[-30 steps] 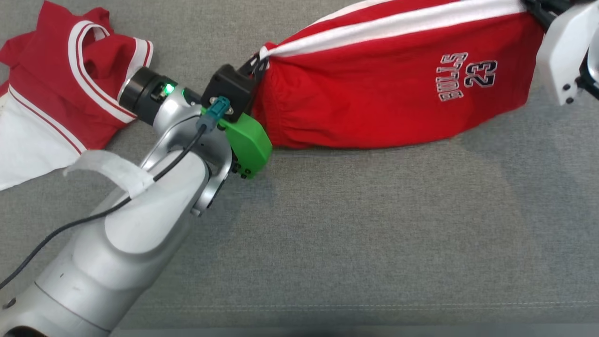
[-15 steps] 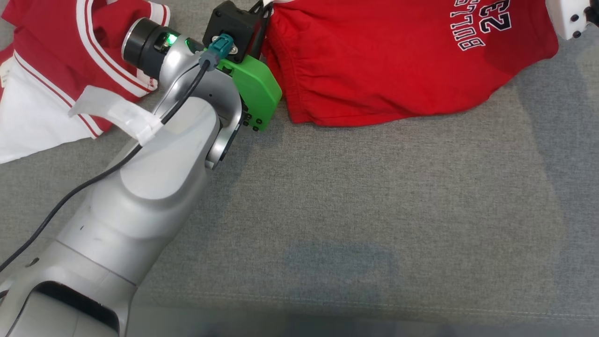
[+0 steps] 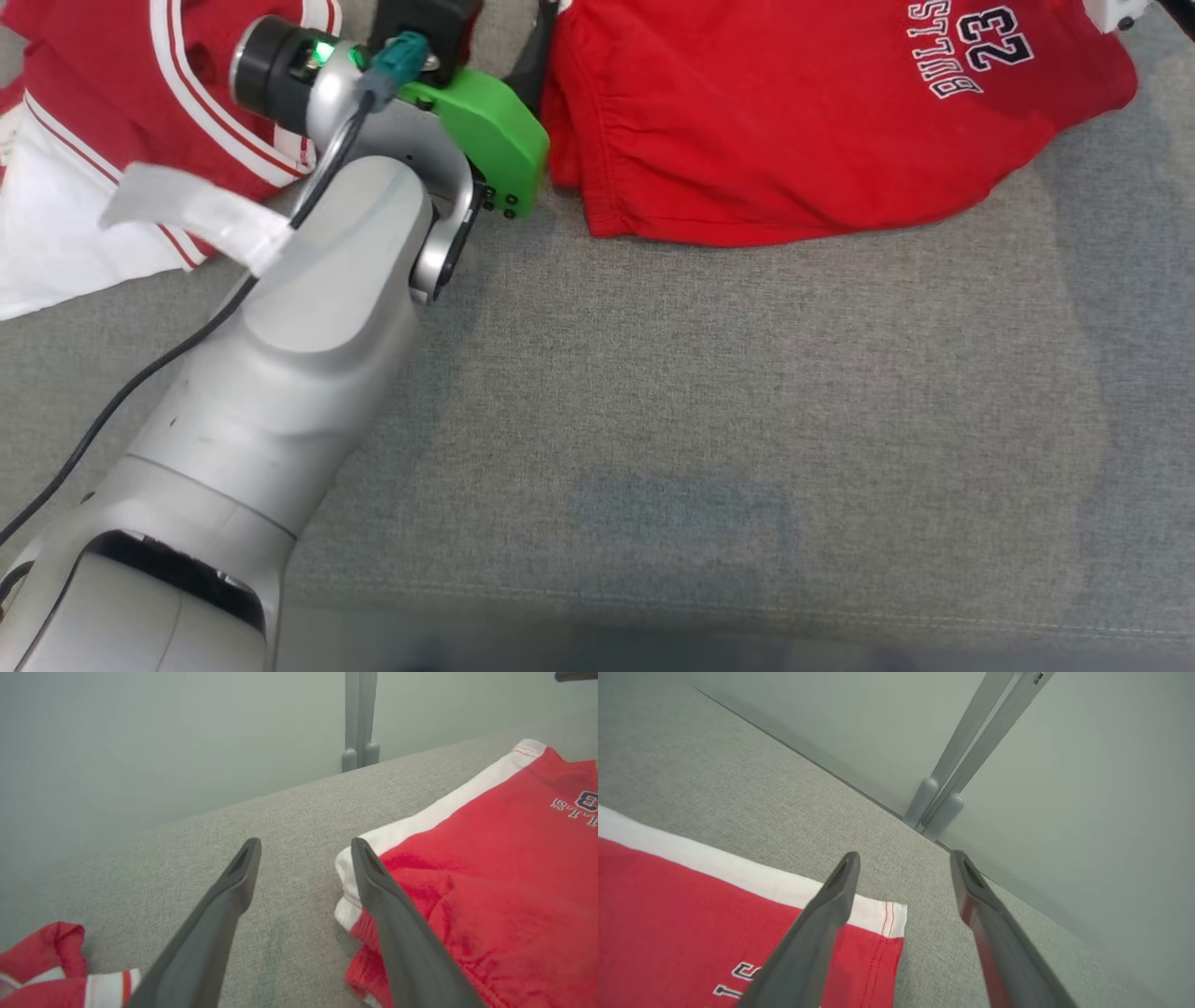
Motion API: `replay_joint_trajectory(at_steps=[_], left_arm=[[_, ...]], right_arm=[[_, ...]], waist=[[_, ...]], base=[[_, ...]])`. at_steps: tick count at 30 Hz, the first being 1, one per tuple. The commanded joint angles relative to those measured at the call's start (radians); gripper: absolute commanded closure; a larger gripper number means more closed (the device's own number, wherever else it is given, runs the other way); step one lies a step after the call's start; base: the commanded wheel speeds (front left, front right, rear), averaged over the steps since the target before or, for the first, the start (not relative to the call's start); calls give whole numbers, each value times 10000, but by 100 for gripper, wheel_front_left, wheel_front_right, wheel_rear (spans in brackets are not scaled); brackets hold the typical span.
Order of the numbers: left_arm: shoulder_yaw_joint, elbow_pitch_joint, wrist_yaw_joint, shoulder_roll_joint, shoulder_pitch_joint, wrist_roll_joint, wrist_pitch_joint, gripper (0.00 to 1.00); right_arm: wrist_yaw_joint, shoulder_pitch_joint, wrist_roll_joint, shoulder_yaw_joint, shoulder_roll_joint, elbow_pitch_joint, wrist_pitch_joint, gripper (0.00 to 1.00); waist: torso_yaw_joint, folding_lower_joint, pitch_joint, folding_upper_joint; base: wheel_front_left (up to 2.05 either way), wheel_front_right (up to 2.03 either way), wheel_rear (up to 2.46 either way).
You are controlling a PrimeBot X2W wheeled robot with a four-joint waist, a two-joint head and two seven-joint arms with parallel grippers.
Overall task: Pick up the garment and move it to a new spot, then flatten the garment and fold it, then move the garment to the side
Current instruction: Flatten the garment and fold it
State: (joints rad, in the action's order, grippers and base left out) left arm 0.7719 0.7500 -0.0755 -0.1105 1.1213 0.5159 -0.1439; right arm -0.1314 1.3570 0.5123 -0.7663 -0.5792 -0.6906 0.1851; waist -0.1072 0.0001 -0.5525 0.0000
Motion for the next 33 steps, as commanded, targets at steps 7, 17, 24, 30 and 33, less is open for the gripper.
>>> replay_joint_trajectory(at_steps=[7,17,24,30,33], left_arm=[[-895,-534,-503,-206,-1323,626,-1095,0],[-2911,-4185,-1141,-565,-4777,-171,-1207,0],[-3705,-5570,-806,-495,-6820,-763,-1208,0],[-4126,-6766,-425,-395,-8234,-1680,-1209,0],[-4228,-7215,-213,-271,-8868,-2075,-1209,0]], right_arm=[[14,-1439,-239,350,428,-481,-1514,0],[14,-3893,548,2416,1142,-1664,-2968,0],[14,-4859,734,3360,1368,-2352,-3438,0],[14,-5195,840,4130,1533,-2887,-3650,0],[14,-5127,858,4488,1601,-3175,-3718,0]], waist=[[36,-1,1170,0],[-173,-1,2597,0],[-361,-1,3069,0],[-537,-1,2998,0],[-638,-1,2790,0]], base=[[0,0,0],[0,0,0],[0,0,0],[0,0,0],[0,0,0]])
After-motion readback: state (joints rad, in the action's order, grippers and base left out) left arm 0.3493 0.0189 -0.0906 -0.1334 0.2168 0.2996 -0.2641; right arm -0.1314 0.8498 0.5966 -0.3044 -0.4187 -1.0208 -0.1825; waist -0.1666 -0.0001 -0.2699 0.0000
